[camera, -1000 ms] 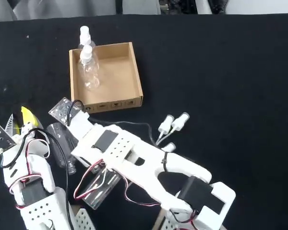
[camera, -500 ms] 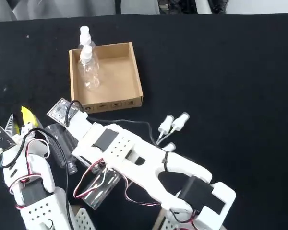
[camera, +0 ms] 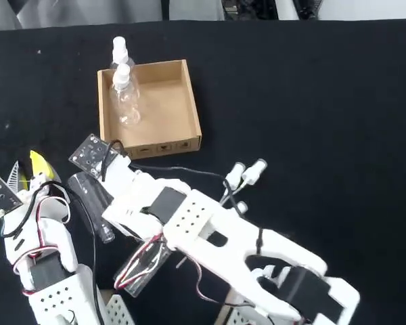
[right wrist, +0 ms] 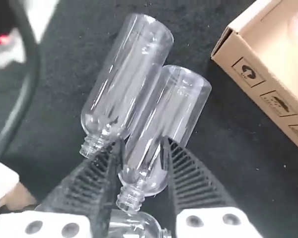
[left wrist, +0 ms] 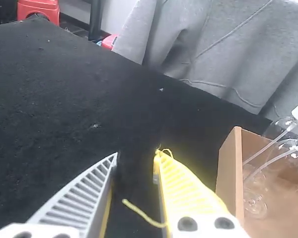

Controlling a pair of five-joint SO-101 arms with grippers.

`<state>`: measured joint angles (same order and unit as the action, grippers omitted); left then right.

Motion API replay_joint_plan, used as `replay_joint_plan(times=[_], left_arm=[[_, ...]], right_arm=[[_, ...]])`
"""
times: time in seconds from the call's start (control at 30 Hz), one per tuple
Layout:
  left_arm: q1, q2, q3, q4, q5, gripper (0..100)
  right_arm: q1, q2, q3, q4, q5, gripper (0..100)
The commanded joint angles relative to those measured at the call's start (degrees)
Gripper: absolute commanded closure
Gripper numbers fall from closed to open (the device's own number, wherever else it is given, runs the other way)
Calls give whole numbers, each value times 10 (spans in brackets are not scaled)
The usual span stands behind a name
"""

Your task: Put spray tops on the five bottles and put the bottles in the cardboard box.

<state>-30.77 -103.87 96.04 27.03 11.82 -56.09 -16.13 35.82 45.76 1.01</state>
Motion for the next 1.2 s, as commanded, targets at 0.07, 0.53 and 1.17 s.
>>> replay_joint_plan(times=[0.07, 0.53, 1.17], left_arm=[[-4, -6, 14, -13, -5, 891], [-36, -6, 14, -25, -1, 892], [-41, -6, 14, -29, 0, 894]], right_arm=[[16, -44, -3, 2, 3, 913], [-18, 91, -51, -4, 0, 652], [-16, 233, -131, -3, 4, 869]])
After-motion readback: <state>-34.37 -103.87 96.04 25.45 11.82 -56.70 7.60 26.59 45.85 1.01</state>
